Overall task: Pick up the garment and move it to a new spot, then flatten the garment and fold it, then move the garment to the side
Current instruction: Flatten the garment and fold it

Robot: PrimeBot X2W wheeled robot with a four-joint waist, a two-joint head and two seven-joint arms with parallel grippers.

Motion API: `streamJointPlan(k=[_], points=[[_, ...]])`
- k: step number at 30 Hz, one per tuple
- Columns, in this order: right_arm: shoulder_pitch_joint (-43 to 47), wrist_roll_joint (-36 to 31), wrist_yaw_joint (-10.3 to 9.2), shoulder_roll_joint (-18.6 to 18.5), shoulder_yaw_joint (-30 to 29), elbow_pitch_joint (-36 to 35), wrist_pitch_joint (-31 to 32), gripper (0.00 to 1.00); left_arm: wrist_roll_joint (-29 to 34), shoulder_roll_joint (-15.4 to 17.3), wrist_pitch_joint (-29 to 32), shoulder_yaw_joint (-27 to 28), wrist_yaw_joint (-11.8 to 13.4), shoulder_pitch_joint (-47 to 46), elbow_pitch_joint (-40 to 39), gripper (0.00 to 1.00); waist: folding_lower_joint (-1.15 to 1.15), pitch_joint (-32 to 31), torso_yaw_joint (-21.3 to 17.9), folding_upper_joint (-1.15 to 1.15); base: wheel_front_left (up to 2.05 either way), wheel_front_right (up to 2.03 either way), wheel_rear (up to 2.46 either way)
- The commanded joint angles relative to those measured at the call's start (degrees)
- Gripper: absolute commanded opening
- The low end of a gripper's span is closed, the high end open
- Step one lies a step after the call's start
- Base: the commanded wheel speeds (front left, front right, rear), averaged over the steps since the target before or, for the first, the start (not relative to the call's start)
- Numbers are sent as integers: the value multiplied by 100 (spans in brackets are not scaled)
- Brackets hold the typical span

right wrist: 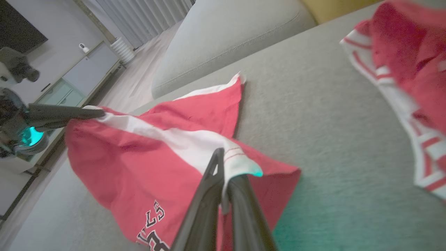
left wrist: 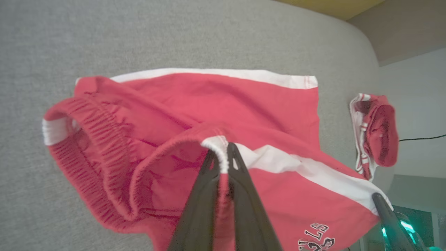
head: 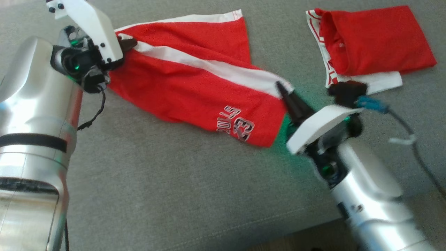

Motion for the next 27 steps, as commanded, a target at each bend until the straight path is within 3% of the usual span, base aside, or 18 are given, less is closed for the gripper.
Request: streamJointPlan(k=[1,8,15,23,27], points=[[-259,-36,-4,-95,-19,-161,-50,0,-53,188,-50,113,-72,-414,-176,0,0,-64,56,0,0,0,0],[-1038,64,-4,-790,-423,-458,327,0,-316,35,-330,172,-267,-564,-547,0,0,-418,332,0,0,0,0],[-1805,-311,-4,-1396,-401,-740,442,0,-732,-94,-891,350,-311,-502,-1325,0,0,-938,679,0,0,0,0],[-2028,-849,-4,-1573,-468,-831,-125,0,-1199,-86,-1565,303,-315,123,-2746,0,0,-1756,1108,0,0,0,0],[-1769,-879,-4,-1649,-510,-1209,129,0,-1239,-6,-1547,298,-258,450,-3309,0,0,-1992,1243,0,0,0,0]])
